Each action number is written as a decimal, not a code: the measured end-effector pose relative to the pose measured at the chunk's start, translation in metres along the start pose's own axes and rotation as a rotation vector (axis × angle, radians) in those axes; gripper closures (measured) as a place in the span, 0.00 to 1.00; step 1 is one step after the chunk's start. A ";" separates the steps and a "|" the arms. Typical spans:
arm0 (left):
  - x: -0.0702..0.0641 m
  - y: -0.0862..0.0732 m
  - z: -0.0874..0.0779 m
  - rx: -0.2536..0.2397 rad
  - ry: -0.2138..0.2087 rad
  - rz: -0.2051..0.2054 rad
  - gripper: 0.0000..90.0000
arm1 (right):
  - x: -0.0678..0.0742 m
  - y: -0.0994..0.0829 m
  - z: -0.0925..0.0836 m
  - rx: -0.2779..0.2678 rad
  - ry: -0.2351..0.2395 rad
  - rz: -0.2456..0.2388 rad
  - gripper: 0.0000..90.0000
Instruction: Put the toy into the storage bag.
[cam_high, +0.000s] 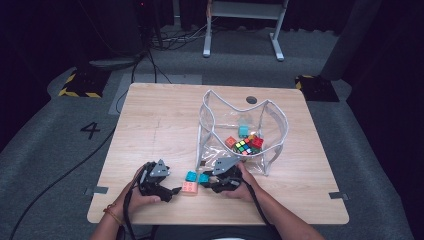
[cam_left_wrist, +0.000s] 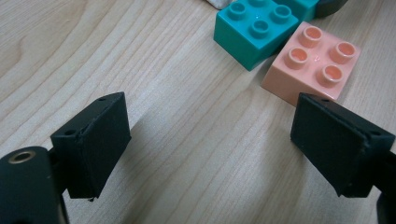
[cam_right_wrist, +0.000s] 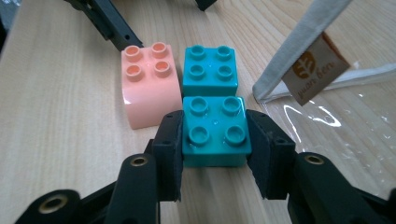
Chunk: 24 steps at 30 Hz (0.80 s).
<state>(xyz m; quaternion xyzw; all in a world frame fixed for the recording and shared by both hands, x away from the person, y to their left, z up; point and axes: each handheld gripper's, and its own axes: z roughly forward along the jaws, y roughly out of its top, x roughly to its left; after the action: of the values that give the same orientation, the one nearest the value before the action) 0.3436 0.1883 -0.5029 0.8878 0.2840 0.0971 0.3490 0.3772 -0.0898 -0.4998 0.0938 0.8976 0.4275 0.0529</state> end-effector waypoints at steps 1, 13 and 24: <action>0.000 0.000 0.000 0.000 0.000 0.000 0.13 | -0.001 -0.001 -0.003 -0.005 -0.005 -0.012 0.66; -0.001 0.000 0.000 -0.001 -0.003 -0.005 0.14 | 0.000 -0.029 -0.056 0.005 -0.063 0.049 0.66; 0.000 0.000 0.000 0.000 -0.003 -0.004 0.14 | -0.002 -0.077 -0.126 -0.003 -0.176 0.100 0.66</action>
<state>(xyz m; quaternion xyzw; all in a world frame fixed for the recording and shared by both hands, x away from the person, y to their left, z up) 0.3431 0.1882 -0.5029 0.8873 0.2855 0.0950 0.3497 0.3476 -0.2331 -0.4809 0.1757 0.8830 0.4210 0.1105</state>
